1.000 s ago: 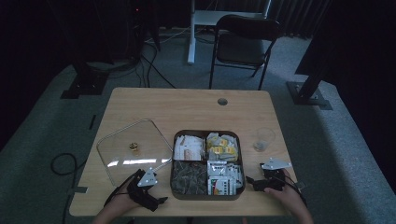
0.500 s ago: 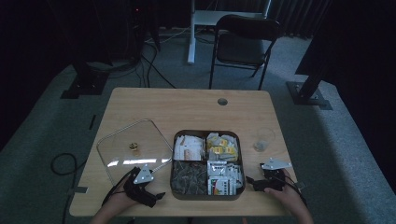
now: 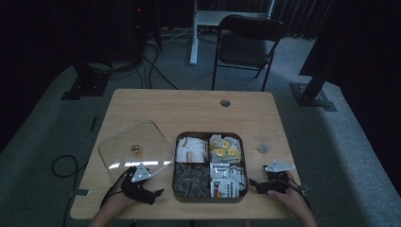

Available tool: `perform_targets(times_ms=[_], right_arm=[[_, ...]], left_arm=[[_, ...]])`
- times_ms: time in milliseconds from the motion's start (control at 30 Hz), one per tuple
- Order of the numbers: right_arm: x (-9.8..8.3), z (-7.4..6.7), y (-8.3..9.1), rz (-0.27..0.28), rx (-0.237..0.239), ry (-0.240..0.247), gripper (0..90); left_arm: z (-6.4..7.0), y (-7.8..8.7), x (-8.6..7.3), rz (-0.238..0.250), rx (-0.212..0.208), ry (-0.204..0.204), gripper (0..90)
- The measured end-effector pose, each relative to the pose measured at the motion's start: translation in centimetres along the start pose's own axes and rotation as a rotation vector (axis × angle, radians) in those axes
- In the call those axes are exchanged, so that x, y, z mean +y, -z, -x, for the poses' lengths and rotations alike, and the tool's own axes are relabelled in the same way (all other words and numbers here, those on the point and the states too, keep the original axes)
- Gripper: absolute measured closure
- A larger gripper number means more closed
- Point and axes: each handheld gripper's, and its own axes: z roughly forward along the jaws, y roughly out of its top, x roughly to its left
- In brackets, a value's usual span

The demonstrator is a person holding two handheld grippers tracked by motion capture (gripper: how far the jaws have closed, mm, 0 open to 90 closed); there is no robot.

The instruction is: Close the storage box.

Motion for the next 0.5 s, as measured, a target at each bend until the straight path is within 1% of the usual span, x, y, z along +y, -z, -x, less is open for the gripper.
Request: perform_targets(times_ms=[67,133,167,200,267,333,400,500], right_arm=[[0.0,0.0,0.0,0.000,0.000,0.000,12.2],[0.0,0.0,0.0,0.000,0.000,0.000,12.2],[0.0,0.0,0.0,0.000,0.000,0.000,12.2],[0.0,0.0,0.0,0.000,0.000,0.000,12.2],[0.0,0.0,0.0,0.000,0.000,0.000,12.2],[0.0,0.0,0.0,0.000,0.000,0.000,12.2],[0.0,0.0,0.0,-0.001,0.000,-0.001,12.2],[0.0,0.0,0.0,-0.001,0.000,-0.001,12.2]], left_arm=[[-0.3,0.1,-0.1,0.004,0.019,0.009,1.1],[-0.4,0.1,-0.1,0.008,0.023,0.017,1.1],[-0.7,0.2,-0.1,0.020,0.048,0.024,1.1],[-0.9,0.2,-0.1,0.024,0.059,0.029,1.1],[-1.5,0.3,-0.1,0.035,0.073,0.056,1.1],[-2.0,0.3,-0.1,0.037,0.092,0.074,1.1],[-2.3,0.3,-0.2,0.034,0.109,0.080,1.1],[-2.7,0.2,-0.2,0.034,0.111,0.092,1.1]])
